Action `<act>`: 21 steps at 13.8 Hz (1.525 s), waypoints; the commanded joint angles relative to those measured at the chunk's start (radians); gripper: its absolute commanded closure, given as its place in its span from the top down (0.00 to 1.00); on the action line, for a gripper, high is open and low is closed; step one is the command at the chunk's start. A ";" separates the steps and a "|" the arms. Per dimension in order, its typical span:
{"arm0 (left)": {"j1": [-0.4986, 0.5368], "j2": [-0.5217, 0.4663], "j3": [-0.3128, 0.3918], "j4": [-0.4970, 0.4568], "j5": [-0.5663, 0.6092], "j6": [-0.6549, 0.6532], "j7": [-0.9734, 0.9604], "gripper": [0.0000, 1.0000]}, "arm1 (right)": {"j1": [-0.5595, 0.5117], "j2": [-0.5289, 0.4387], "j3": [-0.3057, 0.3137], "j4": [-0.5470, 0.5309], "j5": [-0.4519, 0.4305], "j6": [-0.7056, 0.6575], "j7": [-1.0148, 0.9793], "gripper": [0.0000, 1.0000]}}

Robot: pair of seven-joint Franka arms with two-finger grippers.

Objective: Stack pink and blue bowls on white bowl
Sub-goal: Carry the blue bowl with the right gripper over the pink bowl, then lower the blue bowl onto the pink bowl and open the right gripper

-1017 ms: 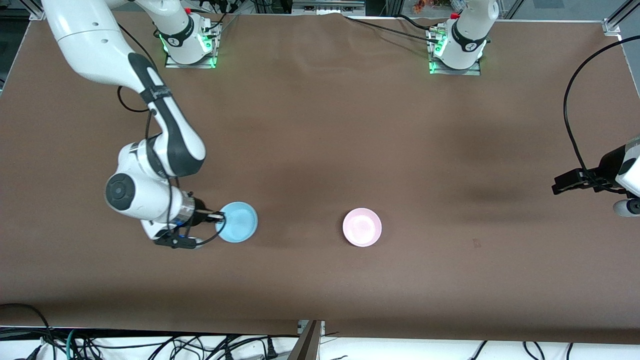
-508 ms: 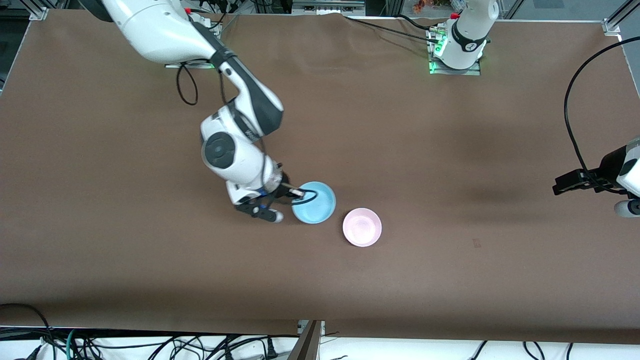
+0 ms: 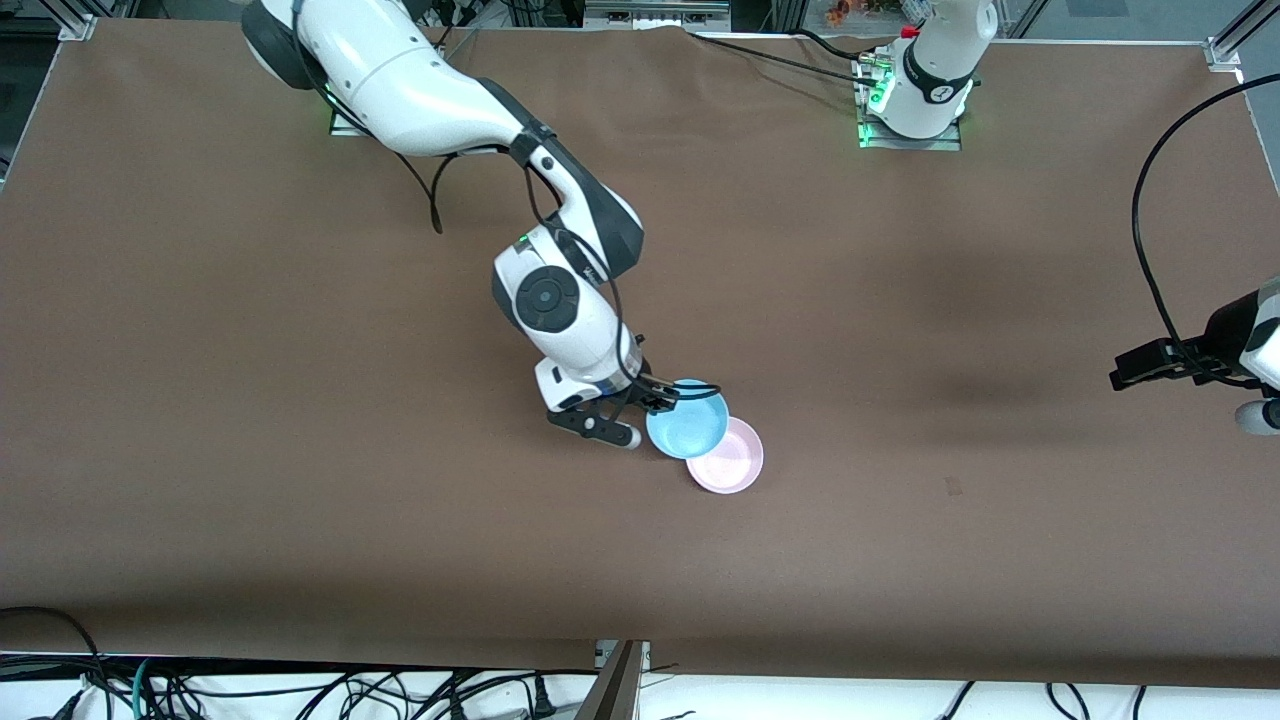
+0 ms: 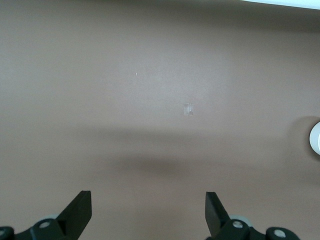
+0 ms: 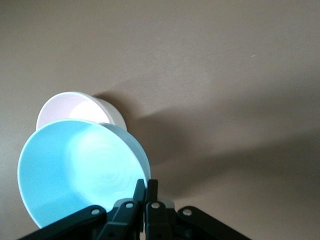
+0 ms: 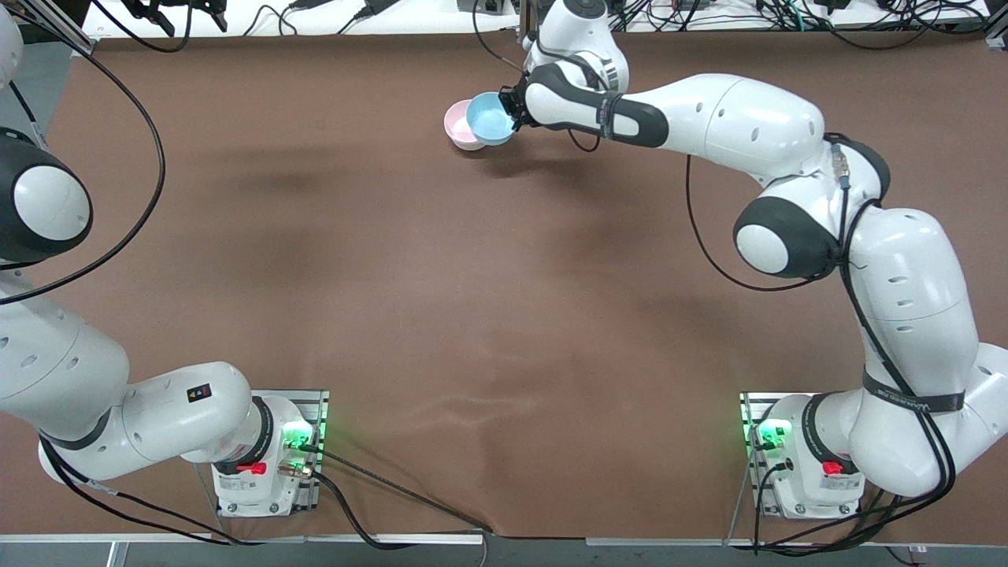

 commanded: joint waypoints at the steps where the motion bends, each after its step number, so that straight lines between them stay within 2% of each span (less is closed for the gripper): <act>1: 0.003 0.009 -0.007 0.024 0.011 -0.004 -0.002 1.00 | 0.018 0.029 -0.010 0.072 -0.013 -0.004 0.022 0.00; 13: 0.000 0.012 -0.008 0.024 0.014 -0.004 -0.002 1.00 | 0.033 0.097 0.002 0.081 -0.010 0.253 0.020 0.00; 17: 0.000 0.013 -0.008 0.024 0.014 -0.004 -0.002 1.00 | 0.033 0.140 0.002 0.116 -0.009 0.299 0.013 0.00; 21: 0.000 0.015 -0.008 0.024 0.014 -0.004 -0.002 1.00 | 0.033 0.141 -0.001 0.116 -0.010 0.299 0.011 0.00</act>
